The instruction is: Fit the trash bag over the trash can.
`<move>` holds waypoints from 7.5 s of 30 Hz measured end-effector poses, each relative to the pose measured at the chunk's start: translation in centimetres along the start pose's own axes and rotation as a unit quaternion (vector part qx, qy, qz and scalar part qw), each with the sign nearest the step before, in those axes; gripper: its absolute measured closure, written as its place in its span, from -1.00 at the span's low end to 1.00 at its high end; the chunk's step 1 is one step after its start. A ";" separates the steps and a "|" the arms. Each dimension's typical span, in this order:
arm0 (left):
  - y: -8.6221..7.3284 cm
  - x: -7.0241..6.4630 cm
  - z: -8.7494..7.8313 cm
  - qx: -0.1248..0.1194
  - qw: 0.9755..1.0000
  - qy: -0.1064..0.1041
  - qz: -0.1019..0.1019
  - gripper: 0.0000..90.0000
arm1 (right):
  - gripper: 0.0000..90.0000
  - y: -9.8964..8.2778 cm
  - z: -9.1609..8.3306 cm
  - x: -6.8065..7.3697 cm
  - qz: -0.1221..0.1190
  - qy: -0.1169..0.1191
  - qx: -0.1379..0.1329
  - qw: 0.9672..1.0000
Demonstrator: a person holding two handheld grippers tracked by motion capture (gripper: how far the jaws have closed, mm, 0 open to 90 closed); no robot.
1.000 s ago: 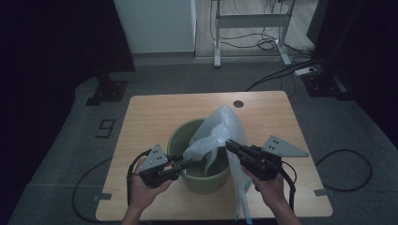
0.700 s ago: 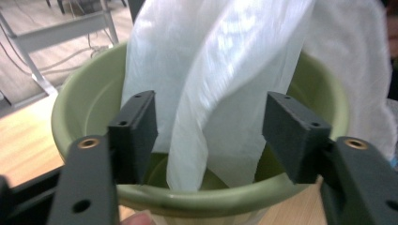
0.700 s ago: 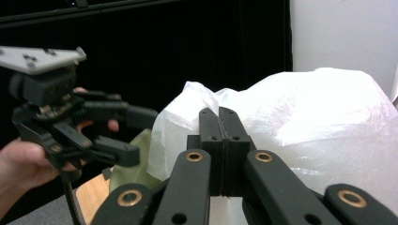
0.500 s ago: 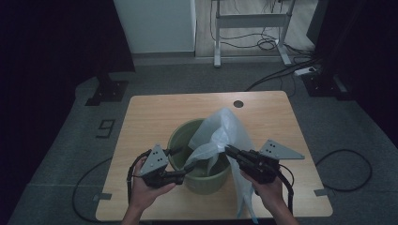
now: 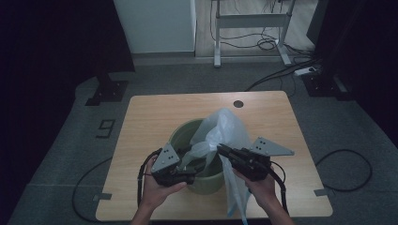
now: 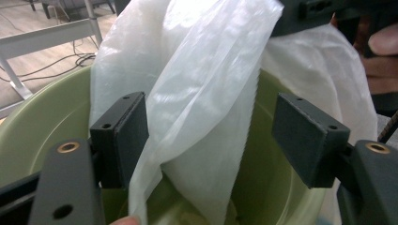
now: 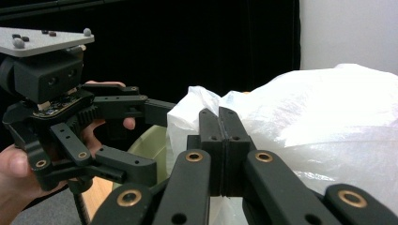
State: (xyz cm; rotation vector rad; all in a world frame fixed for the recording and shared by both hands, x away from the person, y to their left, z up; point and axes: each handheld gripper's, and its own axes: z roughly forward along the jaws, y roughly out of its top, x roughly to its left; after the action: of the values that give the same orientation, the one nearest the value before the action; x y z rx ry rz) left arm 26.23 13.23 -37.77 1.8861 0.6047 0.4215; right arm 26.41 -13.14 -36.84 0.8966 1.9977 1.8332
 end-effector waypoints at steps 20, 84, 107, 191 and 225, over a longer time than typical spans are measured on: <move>0.0 -0.4 1.3 0.002 1.000 0.014 -0.022 0.92 | 0.69 -0.8 0.4 0.9 -0.003 0.010 0.004 1.000; 0.3 -2.1 0.0 0.005 0.999 -0.031 -0.007 0.90 | 0.97 2.6 -4.9 2.2 -0.079 -0.177 -0.112 0.975; 2.2 -1.7 -3.6 -0.046 0.998 0.037 0.006 -0.35 | 0.97 1.4 -2.9 0.5 -0.078 -0.137 -0.052 0.986; 0.9 -1.1 -2.0 -0.041 0.999 -0.001 -0.010 1.00 | 0.98 -2.5 -5.7 0.8 -0.047 -0.209 -0.073 0.974; 2.7 -0.3 -0.7 -0.042 0.999 0.013 -0.012 0.29 | 0.98 0.4 -1.0 2.2 -0.079 -0.122 -0.053 0.988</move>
State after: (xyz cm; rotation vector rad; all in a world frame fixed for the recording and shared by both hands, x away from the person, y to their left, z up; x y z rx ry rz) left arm 26.23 12.74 -35.07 1.7950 0.6165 0.4488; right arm 24.25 -12.57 -35.83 0.8594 1.7530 1.6395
